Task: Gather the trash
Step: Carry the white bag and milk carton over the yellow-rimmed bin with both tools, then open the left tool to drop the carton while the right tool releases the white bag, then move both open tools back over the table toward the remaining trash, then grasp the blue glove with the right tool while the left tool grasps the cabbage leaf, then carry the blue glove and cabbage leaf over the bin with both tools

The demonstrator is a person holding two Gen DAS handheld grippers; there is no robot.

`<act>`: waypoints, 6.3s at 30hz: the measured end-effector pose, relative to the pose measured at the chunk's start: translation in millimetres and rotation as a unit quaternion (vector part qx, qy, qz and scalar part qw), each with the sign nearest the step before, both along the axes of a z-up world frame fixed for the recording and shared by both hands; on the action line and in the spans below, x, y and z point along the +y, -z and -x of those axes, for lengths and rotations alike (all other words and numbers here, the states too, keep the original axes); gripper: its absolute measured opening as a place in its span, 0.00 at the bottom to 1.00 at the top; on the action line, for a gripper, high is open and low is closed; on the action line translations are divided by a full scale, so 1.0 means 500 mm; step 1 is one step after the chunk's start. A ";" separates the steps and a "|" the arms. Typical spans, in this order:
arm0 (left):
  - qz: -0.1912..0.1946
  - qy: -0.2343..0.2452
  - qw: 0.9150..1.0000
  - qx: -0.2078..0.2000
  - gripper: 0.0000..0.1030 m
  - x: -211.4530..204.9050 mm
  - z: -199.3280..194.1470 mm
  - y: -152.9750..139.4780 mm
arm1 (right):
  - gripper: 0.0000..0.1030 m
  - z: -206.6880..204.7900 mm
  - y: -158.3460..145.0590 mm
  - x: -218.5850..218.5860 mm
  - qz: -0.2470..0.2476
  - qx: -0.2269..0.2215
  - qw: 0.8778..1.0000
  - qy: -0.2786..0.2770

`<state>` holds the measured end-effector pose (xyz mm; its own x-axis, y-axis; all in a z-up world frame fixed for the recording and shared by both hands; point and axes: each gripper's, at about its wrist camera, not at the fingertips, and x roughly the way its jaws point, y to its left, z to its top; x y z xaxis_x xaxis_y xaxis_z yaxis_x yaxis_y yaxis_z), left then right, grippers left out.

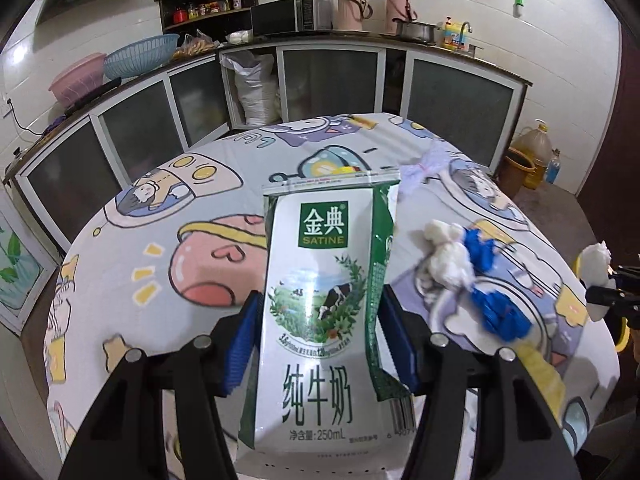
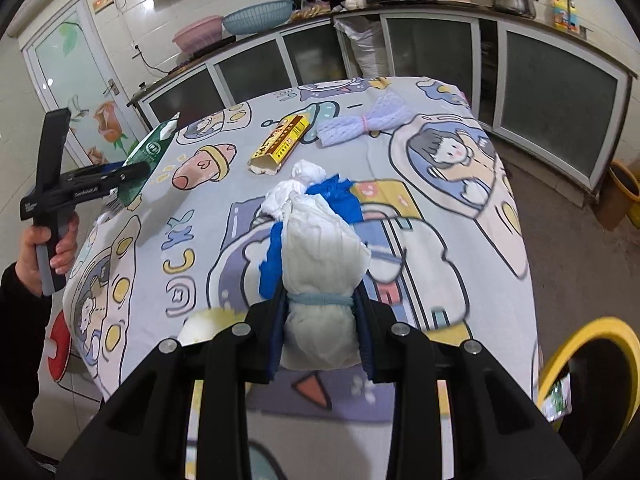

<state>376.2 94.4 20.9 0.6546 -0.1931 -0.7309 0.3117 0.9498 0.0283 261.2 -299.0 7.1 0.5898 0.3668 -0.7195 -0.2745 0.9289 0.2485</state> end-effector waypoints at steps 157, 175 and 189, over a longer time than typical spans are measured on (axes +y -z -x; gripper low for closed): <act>0.113 0.088 0.985 0.091 0.67 -0.289 0.193 0.227 | 0.39 -0.266 0.133 0.090 0.033 0.022 0.998 -0.058; 0.132 0.071 0.985 0.087 0.10 -0.252 0.213 0.197 | 0.05 -0.227 0.056 0.067 -0.034 0.012 0.997 -0.066; 0.151 0.059 0.986 0.039 0.09 -0.206 0.299 0.113 | 0.05 -0.066 -0.028 0.026 -0.040 -0.027 0.997 -0.059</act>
<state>226.7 -8.4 -35.5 0.5591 -0.4811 -0.6752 0.4114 0.8681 -0.2778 294.2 -286.1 21.3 0.5761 0.4911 -0.6534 -0.3967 0.8669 0.3017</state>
